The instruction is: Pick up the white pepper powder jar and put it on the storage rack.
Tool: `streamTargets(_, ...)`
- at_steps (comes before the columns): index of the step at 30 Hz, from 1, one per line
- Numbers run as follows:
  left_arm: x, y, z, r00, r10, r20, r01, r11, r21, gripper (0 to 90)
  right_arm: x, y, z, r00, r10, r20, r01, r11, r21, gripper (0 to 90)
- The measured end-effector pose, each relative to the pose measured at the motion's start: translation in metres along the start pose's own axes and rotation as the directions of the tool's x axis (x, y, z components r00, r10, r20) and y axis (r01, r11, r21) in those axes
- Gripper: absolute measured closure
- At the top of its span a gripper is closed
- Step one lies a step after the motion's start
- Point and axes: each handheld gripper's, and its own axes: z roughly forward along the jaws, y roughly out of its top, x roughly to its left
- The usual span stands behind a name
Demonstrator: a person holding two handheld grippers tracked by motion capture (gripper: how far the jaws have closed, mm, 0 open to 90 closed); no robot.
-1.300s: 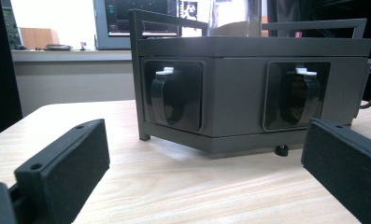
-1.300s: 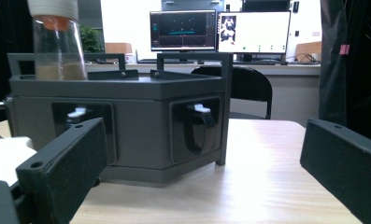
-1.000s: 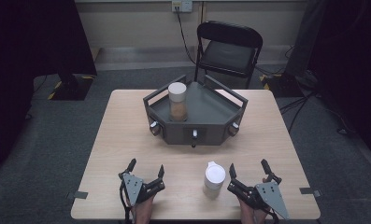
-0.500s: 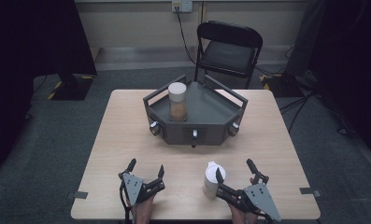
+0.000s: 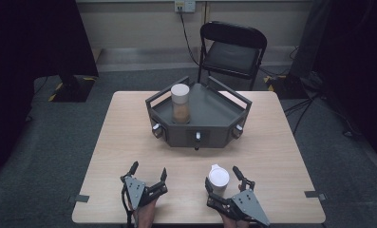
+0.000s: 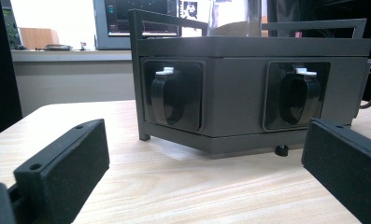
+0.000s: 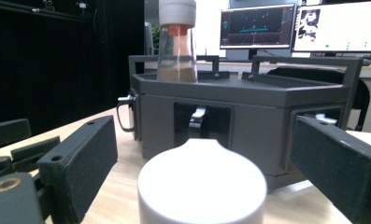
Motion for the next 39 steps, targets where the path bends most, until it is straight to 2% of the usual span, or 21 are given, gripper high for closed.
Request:
streamTargets(11,0.0,0.0,0.0,1.0,0.0,0.0,0.0,1.0,0.0,0.2,-0.002,-0.009,0.004,1.0,0.0,-0.009,0.0,0.998,0.059,17.7)
streamTargets(22,0.0,0.0,0.0,1.0,0.0,0.0,0.0,1.0,0.0,0.4,-0.01,-0.013,0.007,0.9988,0.017,-0.047,-0.013,0.995,0.095,25.0)
streamTargets(27,0.0,0.0,0.0,1.0,0.0,0.0,0.0,1.0,0.0,0.4,-0.012,-0.013,0.007,0.9987,0.018,-0.048,-0.013,0.995,0.099,29.0)
streamTargets(39,0.0,0.0,0.0,1.0,0.0,0.0,0.0,1.0,0.0,0.4,-0.009,-0.012,0.007,0.9993,0.013,-0.035,-0.009,0.995,0.103,29.9)
